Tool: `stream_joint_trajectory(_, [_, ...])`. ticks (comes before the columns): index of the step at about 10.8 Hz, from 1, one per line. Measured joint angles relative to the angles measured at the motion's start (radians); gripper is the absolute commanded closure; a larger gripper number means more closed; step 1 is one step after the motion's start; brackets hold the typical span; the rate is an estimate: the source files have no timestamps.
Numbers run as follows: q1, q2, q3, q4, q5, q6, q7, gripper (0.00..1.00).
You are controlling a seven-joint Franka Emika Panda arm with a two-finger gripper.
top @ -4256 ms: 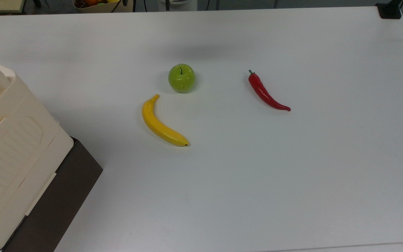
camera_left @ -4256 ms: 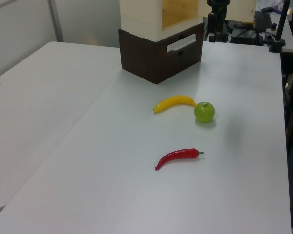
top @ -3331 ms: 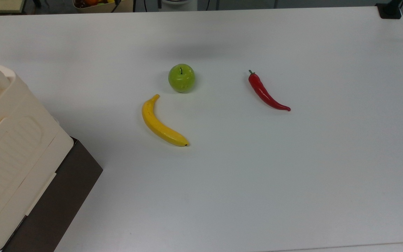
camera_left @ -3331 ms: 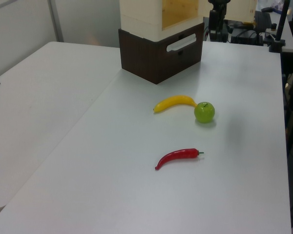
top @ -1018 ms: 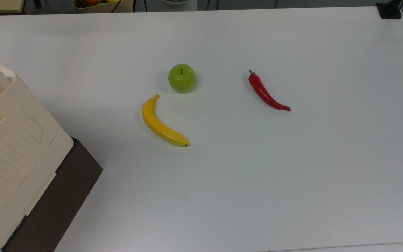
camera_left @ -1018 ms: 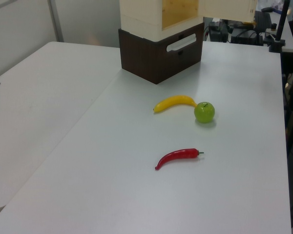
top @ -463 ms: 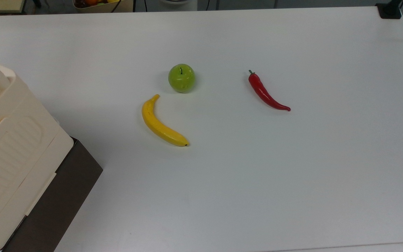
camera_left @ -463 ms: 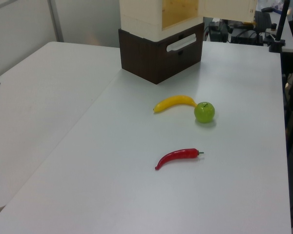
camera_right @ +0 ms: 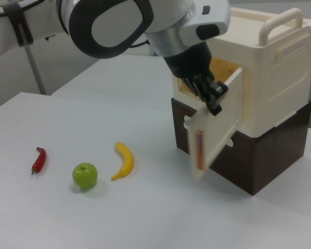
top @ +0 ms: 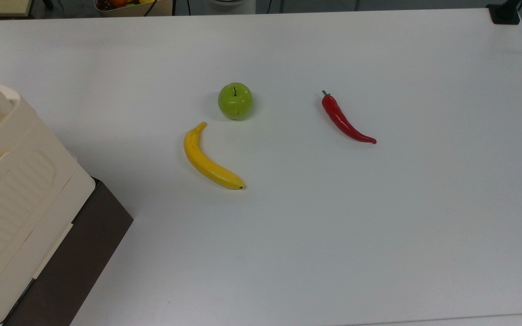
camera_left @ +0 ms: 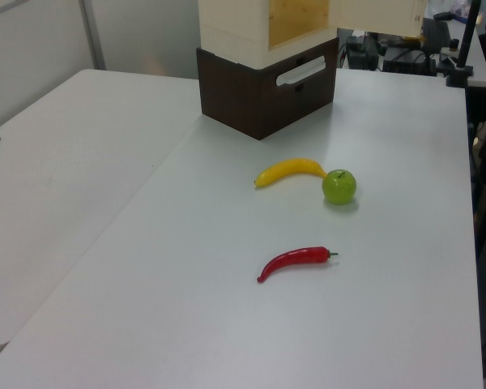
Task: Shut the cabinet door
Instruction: 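Push the door with the gripper, swinging it shut against the cabinet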
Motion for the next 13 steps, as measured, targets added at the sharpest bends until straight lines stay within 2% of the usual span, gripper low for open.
stream_joint_trajectory(3, [0.03, 0.005, 0.016, -0.005, 0.056, 0.0, 0.0, 1.0])
stream_joint_trajectory(7, [0.038, 0.024, 0.112, -0.007, 0.098, 0.011, 0.003, 1.0])
stream_joint_trajectory(11, [0.039, 0.078, 0.186, -0.012, 0.116, 0.218, 0.092, 1.0])
stream_joint_trajectory(13, [0.053, 0.114, 0.202, -0.013, 0.116, 0.353, 0.109, 1.0])
